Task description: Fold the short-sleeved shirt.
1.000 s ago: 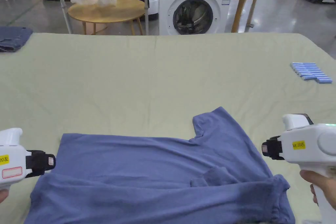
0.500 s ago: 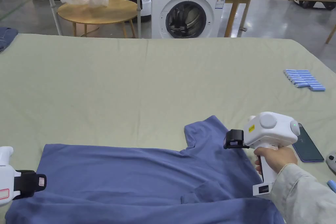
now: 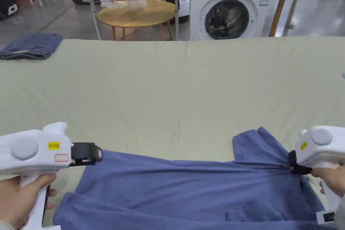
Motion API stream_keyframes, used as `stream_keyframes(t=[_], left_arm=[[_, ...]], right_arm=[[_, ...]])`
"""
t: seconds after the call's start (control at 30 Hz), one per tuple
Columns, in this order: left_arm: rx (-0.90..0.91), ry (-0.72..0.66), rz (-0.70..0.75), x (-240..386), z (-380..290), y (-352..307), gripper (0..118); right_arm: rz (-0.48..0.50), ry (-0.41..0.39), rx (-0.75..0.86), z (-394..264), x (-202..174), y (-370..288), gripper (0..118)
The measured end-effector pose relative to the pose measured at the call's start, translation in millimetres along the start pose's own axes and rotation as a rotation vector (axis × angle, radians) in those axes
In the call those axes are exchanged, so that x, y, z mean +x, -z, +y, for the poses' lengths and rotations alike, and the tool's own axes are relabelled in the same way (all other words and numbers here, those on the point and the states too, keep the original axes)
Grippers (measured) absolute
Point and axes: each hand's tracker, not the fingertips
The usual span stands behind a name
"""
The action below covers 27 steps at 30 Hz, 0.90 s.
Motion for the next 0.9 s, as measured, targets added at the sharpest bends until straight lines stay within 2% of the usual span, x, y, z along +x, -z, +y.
stream_keyframes(t=[0.03, 0.07, 0.13, 0.23, 0.27, 0.3, 0.37, 0.4, 0.43, 0.47, 0.53, 0.57, 0.6, 0.63, 0.73, 0.8, 0.9], left_arm=[[-0.031, 0.012, 0.034, 8.6, 8.1, 11.5, 118], [0.004, 0.025, 0.068, 9.9, 16.4, 22.2, 118], [-0.072, 0.033, 0.138, 9.2, 29.3, 55.0, 118], [-0.177, 0.014, 0.152, 2.5, 38.7, 99.0, 118], [-0.181, 0.01, 0.187, 3.9, 36.8, 109.2, 114], [-0.187, 0.011, 0.193, 7.4, 34.6, 113.4, 106], [-0.196, 0.033, 0.18, 13.6, 32.5, 122.9, 73], [-0.202, 0.04, 0.193, 18.6, 29.8, 126.7, 72], [-0.21, 0.091, 0.269, 13.9, 32.4, 141.8, 69], [-0.2, 0.115, 0.259, 17.1, 32.8, 141.9, 59], [-0.208, 0.15, 0.232, 20.3, 34.3, 136.6, 55], [-0.206, 0.149, 0.227, 38.2, 20.5, 118.7, 37], [-0.195, 0.158, 0.221, 42.9, 16.6, 112.8, 9], [-0.191, 0.171, 0.205, 45.1, 13.9, 110.5, 0], [-0.226, 0.2, 0.167, 32.7, 17.8, 116.8, 0], [-0.201, 0.157, 0.142, 25.8, 18.5, 104.3, 0], [-0.15, 0.123, 0.094, 18.3, 22.9, 76.3, 0]], right_arm=[[-0.001, 0.002, -0.002, -0.2, -1.0, 2.1, 0], [-0.002, 0.002, -0.003, -0.9, -2.9, 3.0, 0], [-0.014, -0.012, -0.008, 1.4, -3.3, 7.9, 0], [-0.02, -0.014, -0.013, 2.1, -3.8, 10.0, 0], [-0.016, -0.008, -0.015, 3.8, -2.0, 8.6, 0], [-0.013, -0.001, -0.017, 4.4, -1.1, 8.8, 0], [-0.011, 0.002, -0.02, 4.2, -1.1, 8.9, 0], [-0.011, -0.002, -0.018, 2.8, -2.3, 6.2, 0], [-0.012, -0.005, -0.017, 1.7, -3.2, 4.9, 0], [-0.015, -0.009, -0.015, 0.9, -4.2, 3.3, 0], [-0.019, -0.025, -0.005, 4.2, -3.8, 4.4, 0], [-0.021, -0.038, 0.004, 4.2, -5.0, 3.0, 0], [-0.015, -0.049, 0.013, 3.3, -6.5, 0.9, 0], [0.001, -0.055, 0.021, 2.1, -8.6, -1.9, 0], [0.006, -0.087, 0.08, -15.3, -24.2, -22.7, 0], [0.04, -0.131, 0.103, -13.1, -26.6, -30.7, 0], [0.101, -0.139, 0.139, -19.7, -26.0, -51.9, 0]])
